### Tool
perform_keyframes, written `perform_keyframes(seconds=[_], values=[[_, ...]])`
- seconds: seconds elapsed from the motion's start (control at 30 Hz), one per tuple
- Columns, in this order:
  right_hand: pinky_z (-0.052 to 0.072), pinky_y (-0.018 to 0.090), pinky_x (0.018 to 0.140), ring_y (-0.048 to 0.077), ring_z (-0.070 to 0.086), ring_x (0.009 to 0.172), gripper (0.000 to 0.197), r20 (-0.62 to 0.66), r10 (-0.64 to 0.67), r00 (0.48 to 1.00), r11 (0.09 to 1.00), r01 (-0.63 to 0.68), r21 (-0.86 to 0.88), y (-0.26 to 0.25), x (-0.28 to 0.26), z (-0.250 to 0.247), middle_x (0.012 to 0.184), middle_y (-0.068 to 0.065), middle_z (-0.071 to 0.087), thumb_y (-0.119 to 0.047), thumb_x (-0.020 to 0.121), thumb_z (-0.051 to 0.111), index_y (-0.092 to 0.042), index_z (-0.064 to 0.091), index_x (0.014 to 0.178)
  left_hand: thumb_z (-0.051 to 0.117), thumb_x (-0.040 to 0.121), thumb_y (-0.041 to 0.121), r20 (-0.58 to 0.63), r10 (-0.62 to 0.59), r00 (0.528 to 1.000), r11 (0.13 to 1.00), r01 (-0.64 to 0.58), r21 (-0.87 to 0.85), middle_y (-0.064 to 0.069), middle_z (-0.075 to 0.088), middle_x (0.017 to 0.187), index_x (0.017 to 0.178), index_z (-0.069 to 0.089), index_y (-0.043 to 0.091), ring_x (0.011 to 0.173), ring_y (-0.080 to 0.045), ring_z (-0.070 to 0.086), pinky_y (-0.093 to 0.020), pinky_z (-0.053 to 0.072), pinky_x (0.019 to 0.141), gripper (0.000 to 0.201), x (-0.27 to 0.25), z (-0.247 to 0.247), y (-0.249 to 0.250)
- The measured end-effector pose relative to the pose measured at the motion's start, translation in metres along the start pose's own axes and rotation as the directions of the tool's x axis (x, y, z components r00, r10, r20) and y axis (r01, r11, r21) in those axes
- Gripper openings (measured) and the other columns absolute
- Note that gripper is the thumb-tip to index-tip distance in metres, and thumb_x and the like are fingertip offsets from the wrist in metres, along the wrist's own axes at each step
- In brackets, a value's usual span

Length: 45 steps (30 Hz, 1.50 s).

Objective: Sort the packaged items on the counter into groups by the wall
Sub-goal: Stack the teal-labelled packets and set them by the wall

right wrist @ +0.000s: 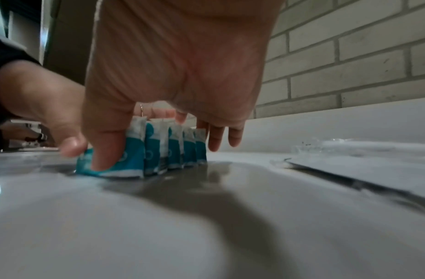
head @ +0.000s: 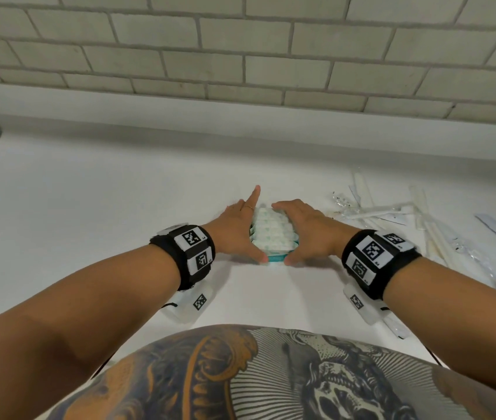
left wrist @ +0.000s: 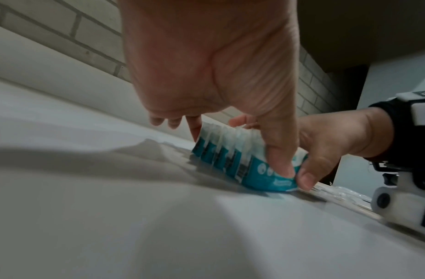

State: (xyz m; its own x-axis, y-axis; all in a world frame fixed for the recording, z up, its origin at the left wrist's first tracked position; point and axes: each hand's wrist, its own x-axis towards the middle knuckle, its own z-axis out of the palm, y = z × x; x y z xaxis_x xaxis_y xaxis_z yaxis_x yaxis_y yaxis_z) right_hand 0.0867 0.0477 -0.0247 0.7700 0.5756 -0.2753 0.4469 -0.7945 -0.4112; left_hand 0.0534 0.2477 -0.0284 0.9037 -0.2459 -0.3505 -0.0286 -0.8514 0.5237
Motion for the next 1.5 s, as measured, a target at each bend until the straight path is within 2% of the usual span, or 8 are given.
perform_keyframes(seconds=[0.13, 0.23, 0.4, 0.53, 0.67, 1.07, 1.3, 1.5], values=[[0.041, 0.031, 0.104, 0.020, 0.045, 0.120, 0.108, 0.212, 0.032, 0.977, 0.937, -0.103, 0.333, 0.005, 0.005, -0.020, 0.133, 0.001, 0.040, -0.012, 0.063, 0.087, -0.030, 0.019, 0.145, 0.084, 0.070, 0.034, 0.158, -0.003, 0.987, 0.977, 0.037, -0.209, 0.002, 0.048, 0.136, 0.146, -0.028, 0.028, 0.122, -0.015, 0.048, -0.023, 0.037, 0.104, 0.135, 0.003, -0.017, 0.000], [0.041, 0.031, 0.102, 0.023, 0.053, 0.114, 0.090, 0.315, 0.048, 0.948, 0.712, -0.254, 0.655, 0.007, 0.007, -0.037, 0.130, 0.009, 0.047, -0.013, 0.064, 0.077, -0.033, 0.029, 0.138, 0.080, 0.073, 0.035, 0.313, -0.072, 0.947, 0.882, 0.207, -0.424, -0.001, 0.057, 0.127, 0.151, -0.015, 0.024, 0.107, -0.014, 0.059, -0.027, 0.042, 0.102, 0.123, 0.006, -0.036, 0.004], [0.054, 0.034, 0.070, 0.032, 0.059, 0.092, 0.059, 0.395, 0.141, 0.908, 0.550, -0.403, 0.731, 0.010, 0.013, -0.042, 0.119, 0.021, 0.055, -0.029, 0.071, 0.068, -0.011, 0.053, 0.125, 0.070, 0.081, 0.045, 0.397, -0.109, 0.912, 0.763, 0.332, -0.555, -0.025, 0.057, 0.131, 0.129, 0.056, 0.013, 0.100, -0.028, 0.064, -0.035, 0.051, 0.097, 0.059, 0.011, -0.048, 0.013], [0.053, 0.043, 0.085, 0.038, 0.064, 0.089, 0.068, 0.410, 0.261, 0.874, 0.526, -0.485, 0.699, 0.016, 0.013, -0.047, 0.114, 0.026, 0.060, -0.038, 0.073, 0.072, -0.010, 0.051, 0.132, 0.064, 0.084, 0.049, 0.356, -0.167, 0.920, 0.747, 0.353, -0.563, -0.022, 0.064, 0.120, 0.124, 0.058, 0.018, 0.096, -0.028, 0.068, -0.037, 0.050, 0.099, 0.052, 0.015, -0.046, 0.015], [0.058, 0.045, 0.078, 0.040, 0.070, 0.087, 0.095, 0.440, 0.282, 0.853, 0.458, -0.522, 0.719, 0.025, 0.010, -0.040, 0.111, 0.031, 0.063, -0.041, 0.061, 0.083, -0.004, 0.039, 0.137, 0.062, 0.085, 0.051, 0.332, -0.163, 0.929, 0.757, 0.334, -0.561, -0.021, 0.064, 0.118, 0.126, 0.058, 0.017, 0.093, -0.025, 0.067, -0.034, 0.052, 0.095, 0.053, 0.016, -0.040, 0.014], [0.054, 0.042, 0.090, 0.036, 0.068, 0.093, 0.081, 0.366, 0.316, 0.875, 0.368, -0.469, 0.803, 0.029, 0.041, -0.051, 0.120, 0.024, 0.065, -0.041, 0.058, 0.083, -0.002, 0.058, 0.124, 0.069, 0.083, 0.041, 0.240, -0.154, 0.959, 0.620, 0.283, -0.732, -0.016, 0.067, 0.110, 0.114, 0.066, 0.017, 0.089, -0.024, 0.065, -0.033, 0.053, 0.092, 0.039, 0.047, -0.053, 0.003], [0.054, 0.038, 0.084, 0.032, 0.067, 0.088, 0.050, 0.310, 0.373, 0.875, 0.297, -0.429, 0.853, 0.041, 0.106, -0.076, 0.101, 0.018, 0.067, -0.042, 0.077, 0.074, -0.006, 0.064, 0.111, 0.071, 0.082, 0.039, 0.169, -0.215, 0.962, 0.524, 0.259, -0.811, -0.016, 0.067, 0.115, 0.119, 0.064, 0.014, 0.097, -0.024, 0.064, -0.032, 0.051, 0.094, 0.046, 0.108, -0.087, -0.005], [0.053, 0.038, 0.084, 0.034, 0.065, 0.090, 0.049, 0.232, 0.444, 0.865, 0.219, -0.356, 0.909, 0.058, 0.181, -0.104, 0.101, 0.021, 0.066, -0.042, 0.077, 0.074, -0.005, 0.062, 0.108, 0.067, 0.084, 0.040, 0.060, -0.304, 0.951, 0.480, 0.207, -0.853, -0.008, 0.070, 0.098, 0.113, 0.064, 0.008, 0.084, -0.020, 0.063, -0.026, 0.048, 0.076, 0.043, 0.185, -0.122, -0.011]])
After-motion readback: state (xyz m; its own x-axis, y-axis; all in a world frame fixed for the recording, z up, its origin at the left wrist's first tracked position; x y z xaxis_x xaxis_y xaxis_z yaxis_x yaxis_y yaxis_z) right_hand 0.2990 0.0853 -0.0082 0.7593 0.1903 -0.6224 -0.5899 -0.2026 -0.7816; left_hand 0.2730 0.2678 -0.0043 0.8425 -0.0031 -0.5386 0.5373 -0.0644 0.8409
